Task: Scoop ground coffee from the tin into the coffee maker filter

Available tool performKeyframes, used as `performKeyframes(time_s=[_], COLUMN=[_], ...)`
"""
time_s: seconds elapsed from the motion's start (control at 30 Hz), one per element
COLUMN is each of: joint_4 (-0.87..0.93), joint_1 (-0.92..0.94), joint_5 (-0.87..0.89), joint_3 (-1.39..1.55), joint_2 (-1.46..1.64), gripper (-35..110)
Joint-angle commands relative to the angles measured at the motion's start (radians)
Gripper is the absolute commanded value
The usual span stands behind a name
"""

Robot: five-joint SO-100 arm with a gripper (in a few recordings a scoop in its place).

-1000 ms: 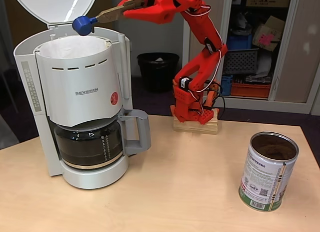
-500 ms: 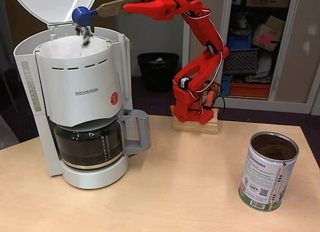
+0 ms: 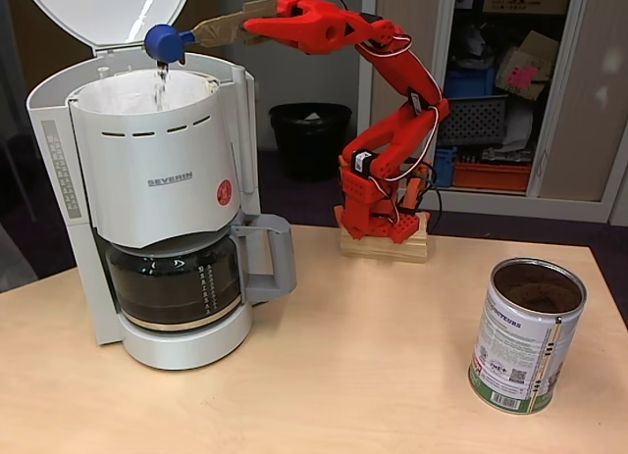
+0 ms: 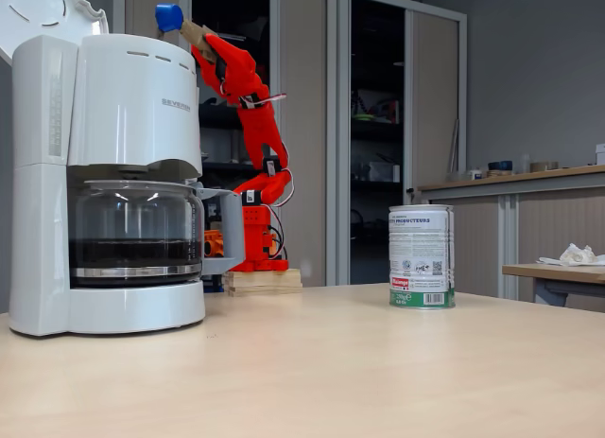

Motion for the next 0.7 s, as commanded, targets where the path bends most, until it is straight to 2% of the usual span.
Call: performKeyframes(time_s=[0.0, 0.17, 0.47, 0.67], joint_4=[-0.04, -0.092, -0.29, -0.319], joint_1=[0.021, 0.044, 0.112, 0.121], joint_5=[0.041, 0.072, 0.143, 0.19], joint_3=[0.043, 0.071, 0.124, 0.121], joint_2=[0.032, 0.04, -0.014, -0.018], gripper=[0, 0, 0, 0])
